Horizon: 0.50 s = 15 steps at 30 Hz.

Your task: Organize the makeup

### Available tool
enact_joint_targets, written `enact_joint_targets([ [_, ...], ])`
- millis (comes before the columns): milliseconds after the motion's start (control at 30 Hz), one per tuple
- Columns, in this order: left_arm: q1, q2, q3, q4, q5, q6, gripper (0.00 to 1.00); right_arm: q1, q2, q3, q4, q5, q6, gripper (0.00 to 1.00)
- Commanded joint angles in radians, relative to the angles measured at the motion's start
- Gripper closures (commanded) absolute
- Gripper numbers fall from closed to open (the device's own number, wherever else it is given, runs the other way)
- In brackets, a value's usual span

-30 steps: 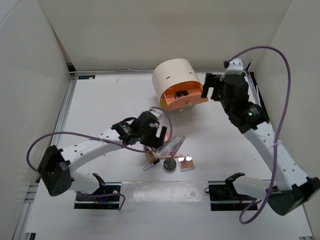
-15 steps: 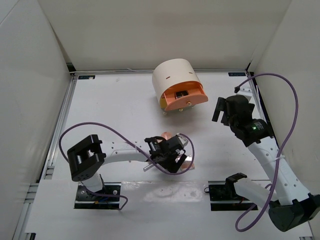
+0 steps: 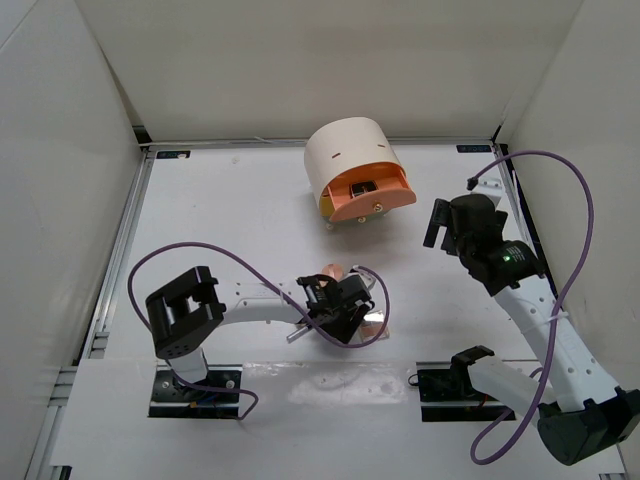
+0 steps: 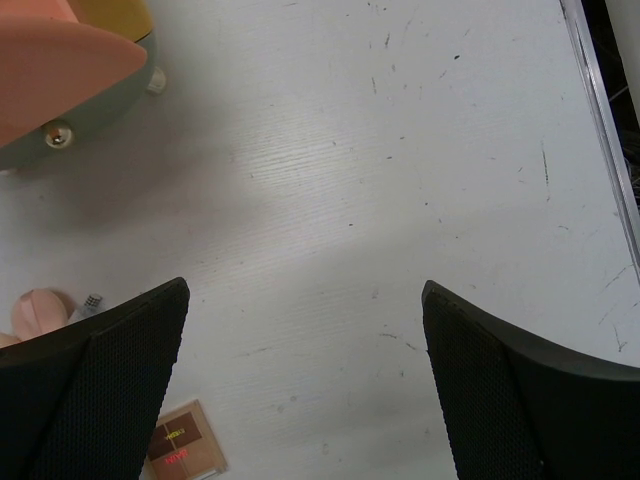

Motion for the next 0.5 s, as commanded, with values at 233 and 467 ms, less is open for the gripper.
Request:
enact_joint_targets([
  [233,-0.018,-0.218,0.141,-0.182,-0.123,-0.009,0.53,-0.006,-0.024,-0.017,0.019,0.028,0.021,0.01],
  [467,0.067,-0.362,0.368,-0.182,-0.305,0.118,0.5,-0.006,-0.021,-0.048,-0.027,0.123,0.061,0.01],
])
